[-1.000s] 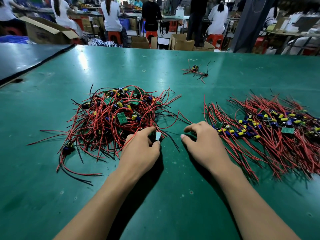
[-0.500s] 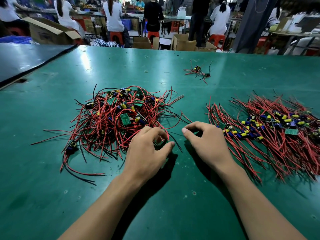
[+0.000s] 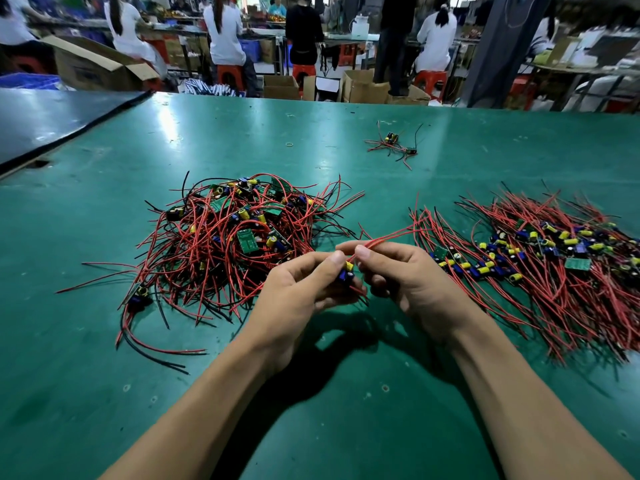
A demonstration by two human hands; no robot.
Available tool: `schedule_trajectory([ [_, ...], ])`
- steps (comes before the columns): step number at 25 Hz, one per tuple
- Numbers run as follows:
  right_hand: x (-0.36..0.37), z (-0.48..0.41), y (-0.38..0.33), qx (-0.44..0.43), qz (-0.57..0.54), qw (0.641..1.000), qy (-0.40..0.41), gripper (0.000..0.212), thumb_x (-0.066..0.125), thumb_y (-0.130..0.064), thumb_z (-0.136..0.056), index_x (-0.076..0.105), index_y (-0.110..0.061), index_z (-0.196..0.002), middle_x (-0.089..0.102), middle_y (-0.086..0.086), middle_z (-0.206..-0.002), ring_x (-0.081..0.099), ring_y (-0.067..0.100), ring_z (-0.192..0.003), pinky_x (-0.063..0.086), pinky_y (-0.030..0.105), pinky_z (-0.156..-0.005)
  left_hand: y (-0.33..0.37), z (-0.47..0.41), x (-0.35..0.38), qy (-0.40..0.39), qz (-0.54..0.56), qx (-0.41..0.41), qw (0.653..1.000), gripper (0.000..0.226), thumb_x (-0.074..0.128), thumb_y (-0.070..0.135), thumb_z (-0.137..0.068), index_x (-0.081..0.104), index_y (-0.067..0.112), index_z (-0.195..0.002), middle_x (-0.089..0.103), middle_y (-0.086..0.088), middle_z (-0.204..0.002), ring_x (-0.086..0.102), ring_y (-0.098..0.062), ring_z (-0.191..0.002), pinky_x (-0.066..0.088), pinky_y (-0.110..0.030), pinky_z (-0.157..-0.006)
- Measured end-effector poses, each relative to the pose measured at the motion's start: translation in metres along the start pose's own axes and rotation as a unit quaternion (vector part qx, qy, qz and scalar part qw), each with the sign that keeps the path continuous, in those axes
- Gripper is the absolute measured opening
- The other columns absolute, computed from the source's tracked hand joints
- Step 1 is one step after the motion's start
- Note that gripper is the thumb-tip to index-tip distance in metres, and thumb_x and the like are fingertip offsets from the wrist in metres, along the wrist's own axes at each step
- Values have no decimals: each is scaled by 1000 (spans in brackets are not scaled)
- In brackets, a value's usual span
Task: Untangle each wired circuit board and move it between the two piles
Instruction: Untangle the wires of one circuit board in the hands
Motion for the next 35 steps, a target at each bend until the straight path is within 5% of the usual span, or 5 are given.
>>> schedule_trajectory([
  [4, -2, 2, -3, -15, 44, 999, 20, 30, 71, -43, -77, 82, -18, -91, 47, 7, -72, 30, 11, -60, 19, 23, -51, -13, 0, 7, -45, 14, -86, 995, 20, 60, 23, -89, 70, 8, -99, 65, -10, -73, 55, -17, -51, 42, -21, -47],
  [15, -1, 3, 3, 24, 69, 997, -8, 30, 69, -40, -83, 78, -12, -83, 64, 0, -68, 46, 7, -52, 35, 15, -47, -23, 5, 14, -126, -28, -156, 979, 25, 56, 27, -92, 69, 9, -81, 56, 1, -50, 30, -3, -24, 18, -16, -36],
  [22, 1, 7, 10, 71, 16, 996, -42, 37, 78, -44, -73, 73, -17, -98, 64, 8, -81, 51, 11, -49, 37, 18, -37, -31, -1, 7, -37, 73, -159, 984, 19, 63, 21, -85, 71, 11, -99, 64, -4, -77, 61, -13, -63, 53, -26, -68],
  [30, 32, 30, 33, 186, 87, 957, -205, 14, 81, -17, -80, 67, -21, -80, 63, 7, -69, 65, 16, -56, 55, 26, -52, -9, -7, -11, 53, 72, -51, 995, 7, 63, 18, -87, 67, 12, -89, 69, -6, -73, 65, -14, -63, 54, -20, -58],
  [35, 6, 17, 16, 120, 113, 979, -117, 17, 84, -12, -76, 72, -23, -82, 61, -1, -73, 55, 5, -55, 44, 18, -46, -9, -4, -9, 49, 66, -67, 994, 14, 56, 12, -90, 67, 11, -83, 58, -4, -64, 52, -14, -50, 44, -21, -48],
])
Point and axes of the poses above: each hand's wrist, its own z-axis away from the middle knuckle, its own x-axis out of the palm, y = z × x, the point moved 9 cm from there along -z, towards the middle knuckle
